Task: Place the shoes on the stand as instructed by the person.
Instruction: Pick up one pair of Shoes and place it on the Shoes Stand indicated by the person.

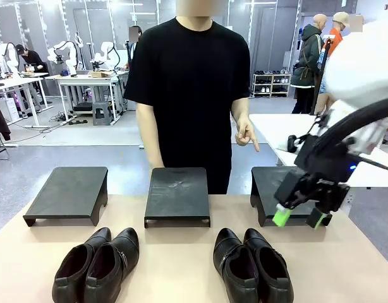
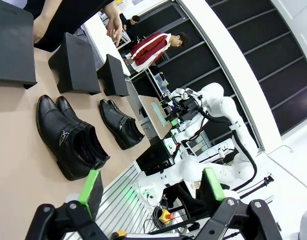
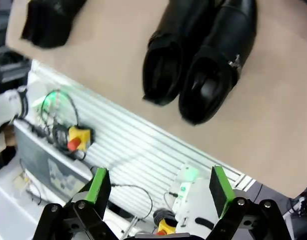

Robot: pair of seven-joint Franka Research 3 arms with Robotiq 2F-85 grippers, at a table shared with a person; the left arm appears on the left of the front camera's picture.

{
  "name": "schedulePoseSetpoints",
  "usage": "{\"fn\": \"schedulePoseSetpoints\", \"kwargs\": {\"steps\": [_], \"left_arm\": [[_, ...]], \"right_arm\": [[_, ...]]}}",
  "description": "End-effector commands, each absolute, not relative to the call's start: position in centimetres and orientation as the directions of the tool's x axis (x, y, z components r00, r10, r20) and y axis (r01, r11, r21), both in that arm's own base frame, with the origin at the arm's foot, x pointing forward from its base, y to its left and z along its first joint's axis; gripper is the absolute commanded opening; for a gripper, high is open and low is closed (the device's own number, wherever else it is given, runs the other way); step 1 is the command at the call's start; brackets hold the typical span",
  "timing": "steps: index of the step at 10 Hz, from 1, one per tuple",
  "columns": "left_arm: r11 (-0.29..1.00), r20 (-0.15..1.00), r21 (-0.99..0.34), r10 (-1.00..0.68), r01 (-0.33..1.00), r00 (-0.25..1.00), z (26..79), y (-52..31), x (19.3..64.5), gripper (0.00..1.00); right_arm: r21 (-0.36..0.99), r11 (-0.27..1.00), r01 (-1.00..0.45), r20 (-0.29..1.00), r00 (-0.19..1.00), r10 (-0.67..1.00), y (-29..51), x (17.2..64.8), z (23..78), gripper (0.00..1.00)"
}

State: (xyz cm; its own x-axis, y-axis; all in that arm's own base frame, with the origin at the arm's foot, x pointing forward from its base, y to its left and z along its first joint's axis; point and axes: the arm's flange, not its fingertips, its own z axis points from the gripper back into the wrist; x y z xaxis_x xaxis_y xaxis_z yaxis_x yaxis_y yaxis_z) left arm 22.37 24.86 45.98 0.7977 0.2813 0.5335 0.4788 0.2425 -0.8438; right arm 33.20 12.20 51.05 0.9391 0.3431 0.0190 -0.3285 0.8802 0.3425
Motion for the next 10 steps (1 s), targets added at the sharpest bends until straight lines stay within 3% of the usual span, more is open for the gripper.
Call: {"fn": "schedulePoseSetpoints", "kwargs": {"steps": [1, 5, 8, 10], "left_arm": [[0.232, 0.544, -0.838, 0.281, 0.494, 0.791, 46.1, 25.0, 22.3, 1.0], [0.232, 0.544, -0.838, 0.281, 0.494, 0.791, 46.1, 25.0, 22.3, 1.0], [0.232, 0.544, -0.838, 0.281, 0.494, 0.791, 46.1, 25.0, 22.3, 1.0], [0.232, 0.544, -0.838, 0.281, 0.494, 0.791, 46.1, 25.0, 22.3, 1.0]], "right_arm": [[0.265, 0.927, -0.265, 0.008, 0.962, 0.273, 13.9, 34.9, 48.9, 1.0], [0.123, 0.981, -0.149, 0.079, 0.987, 0.14, 17.8, 35.6, 43.7, 1.0], [0.069, 0.991, -0.116, 0.045, 0.993, 0.114, 19.3, 36.1, 39.5, 1.0], [0.059, 0.993, -0.104, 0.05, 0.994, 0.101, 20.0, 36.2, 37.8, 0.95]]}}
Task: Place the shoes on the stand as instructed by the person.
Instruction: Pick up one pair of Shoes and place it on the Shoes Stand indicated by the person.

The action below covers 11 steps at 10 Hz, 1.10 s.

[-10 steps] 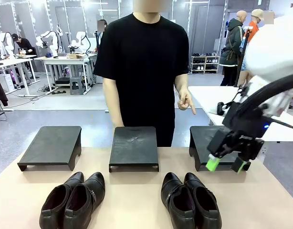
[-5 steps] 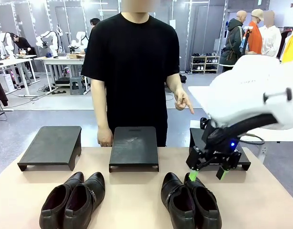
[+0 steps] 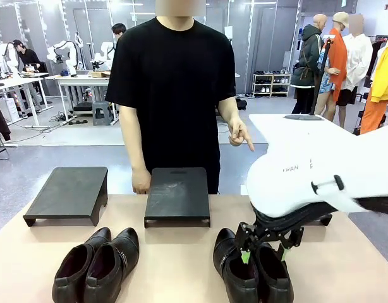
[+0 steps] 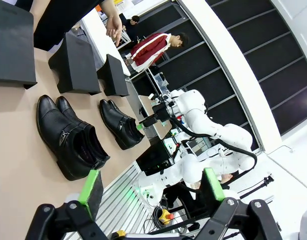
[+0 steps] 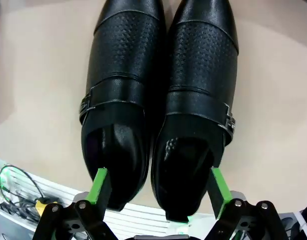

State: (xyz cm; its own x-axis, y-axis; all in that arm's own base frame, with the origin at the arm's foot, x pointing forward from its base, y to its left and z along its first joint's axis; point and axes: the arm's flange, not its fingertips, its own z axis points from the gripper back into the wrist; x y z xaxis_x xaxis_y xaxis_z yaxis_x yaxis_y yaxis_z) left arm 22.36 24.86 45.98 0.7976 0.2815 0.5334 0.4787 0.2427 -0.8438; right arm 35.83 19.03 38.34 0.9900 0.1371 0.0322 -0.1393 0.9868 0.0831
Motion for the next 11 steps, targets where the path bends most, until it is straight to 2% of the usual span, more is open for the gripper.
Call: {"fn": "schedulePoseSetpoints", "kwargs": {"steps": [1, 7, 8, 9, 11], "left_arm": [[0.232, 0.544, -0.838, 0.281, 0.494, 0.791, 46.1, 25.0, 22.3, 1.0], [0.232, 0.544, -0.838, 0.281, 0.494, 0.791, 46.1, 25.0, 22.3, 1.0], [0.232, 0.544, -0.838, 0.281, 0.494, 0.791, 46.1, 25.0, 22.3, 1.0], [0.232, 0.544, -0.838, 0.281, 0.494, 0.791, 46.1, 25.0, 22.3, 1.0], [0.232, 0.544, -0.838, 0.281, 0.494, 0.791, 46.1, 25.0, 22.3, 1.0]], "right_arm": [[0.046, 0.994, -0.103, 0.038, 0.994, 0.102, 20.3, 36.2, 37.1, 0.95], [0.017, 0.995, -0.095, 0.033, 0.995, 0.094, 21.5, 36.3, 34.5, 0.95], [0.018, 0.995, -0.096, 0.04, 0.995, 0.096, 21.5, 36.3, 34.5, 0.85], [0.018, 0.995, -0.1, 0.048, 0.994, 0.099, 21.4, 36.3, 34.5, 0.51], [0.021, 0.994, -0.104, 0.041, 0.994, 0.103, 21.3, 36.1, 34.3, 0.0]]}}
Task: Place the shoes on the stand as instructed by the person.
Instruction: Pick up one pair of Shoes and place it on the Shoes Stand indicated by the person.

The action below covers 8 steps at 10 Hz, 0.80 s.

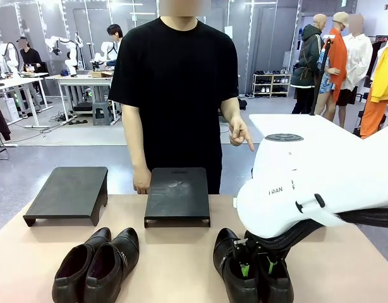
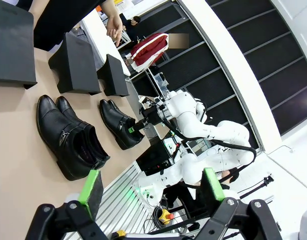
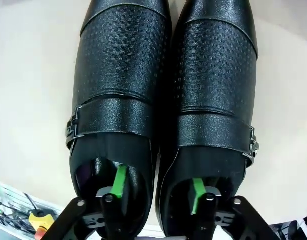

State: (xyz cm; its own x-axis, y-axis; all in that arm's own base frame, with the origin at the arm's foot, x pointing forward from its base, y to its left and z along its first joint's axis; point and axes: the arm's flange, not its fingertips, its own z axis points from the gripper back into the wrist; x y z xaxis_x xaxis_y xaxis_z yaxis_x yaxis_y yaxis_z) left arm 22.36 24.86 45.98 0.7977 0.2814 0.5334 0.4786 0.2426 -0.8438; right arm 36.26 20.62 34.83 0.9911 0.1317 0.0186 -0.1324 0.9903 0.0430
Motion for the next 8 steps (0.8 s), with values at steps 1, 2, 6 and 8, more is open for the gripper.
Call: {"fn": "schedulePoseSetpoints", "kwargs": {"steps": [1, 2, 6, 8], "left_arm": [[0.232, 0.544, -0.838, 0.281, 0.494, 0.791, 46.1, 25.0, 22.3, 1.0], [0.232, 0.544, -0.838, 0.281, 0.494, 0.791, 46.1, 25.0, 22.3, 1.0], [0.232, 0.544, -0.838, 0.281, 0.494, 0.791, 46.1, 25.0, 22.3, 1.0], [0.232, 0.544, -0.838, 0.281, 0.494, 0.791, 46.1, 25.0, 22.3, 1.0]], "right_arm": [[0.023, 0.994, -0.105, 0.036, 0.994, 0.104, 21.3, 36.1, 34.2, 0.0], [0.024, 0.994, -0.106, 0.034, 0.994, 0.105, 21.3, 36.1, 34.0, 0.0], [0.028, 0.994, -0.106, 0.032, 0.994, 0.105, 21.3, 36.1, 33.9, 0.0], [0.048, 0.993, -0.104, 0.073, 0.992, 0.1, 20.3, 36.2, 36.5, 0.0]]}}
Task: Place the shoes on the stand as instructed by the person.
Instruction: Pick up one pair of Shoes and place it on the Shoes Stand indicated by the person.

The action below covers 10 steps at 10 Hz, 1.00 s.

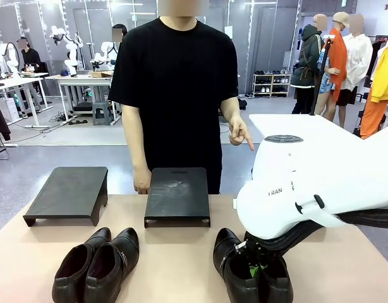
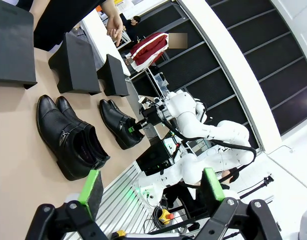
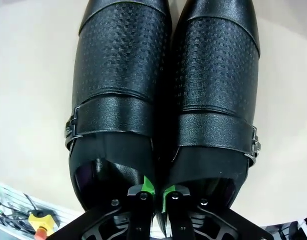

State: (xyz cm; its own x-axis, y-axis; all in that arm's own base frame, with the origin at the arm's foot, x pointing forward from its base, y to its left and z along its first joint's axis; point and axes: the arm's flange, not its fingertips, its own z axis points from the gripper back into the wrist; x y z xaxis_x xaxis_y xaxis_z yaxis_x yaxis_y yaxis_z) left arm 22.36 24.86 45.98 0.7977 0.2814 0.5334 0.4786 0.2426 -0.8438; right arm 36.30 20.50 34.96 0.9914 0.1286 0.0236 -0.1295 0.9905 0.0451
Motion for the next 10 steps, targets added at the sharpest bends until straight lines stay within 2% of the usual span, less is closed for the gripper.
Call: {"fn": "schedulePoseSetpoints", "kwargs": {"steps": [1, 5, 8, 10], "left_arm": [[0.232, 0.544, -0.838, 0.281, 0.494, 0.791, 46.1, 25.0, 22.3, 1.0], [0.232, 0.544, -0.838, 0.281, 0.494, 0.791, 46.1, 25.0, 22.3, 1.0], [0.232, 0.544, -0.838, 0.281, 0.494, 0.791, 46.1, 25.0, 22.3, 1.0], [0.232, 0.544, -0.838, 0.281, 0.494, 0.791, 46.1, 25.0, 22.3, 1.0]], "right_arm": [[0.042, 0.992, -0.122, 0.078, 0.99, 0.119, 19.6, 35.8, 39.0, 0.0], [-0.022, 0.969, -0.246, 0.147, 0.958, 0.246, 15.5, 34.2, 50.1, 0.0], [0.039, 0.979, -0.201, 0.211, 0.959, 0.189, 11.9, 34.1, 53.2, 0.0], [0.043, 0.981, -0.19, 0.214, 0.961, 0.176, 11.4, 33.3, 53.1, 0.0]]}}
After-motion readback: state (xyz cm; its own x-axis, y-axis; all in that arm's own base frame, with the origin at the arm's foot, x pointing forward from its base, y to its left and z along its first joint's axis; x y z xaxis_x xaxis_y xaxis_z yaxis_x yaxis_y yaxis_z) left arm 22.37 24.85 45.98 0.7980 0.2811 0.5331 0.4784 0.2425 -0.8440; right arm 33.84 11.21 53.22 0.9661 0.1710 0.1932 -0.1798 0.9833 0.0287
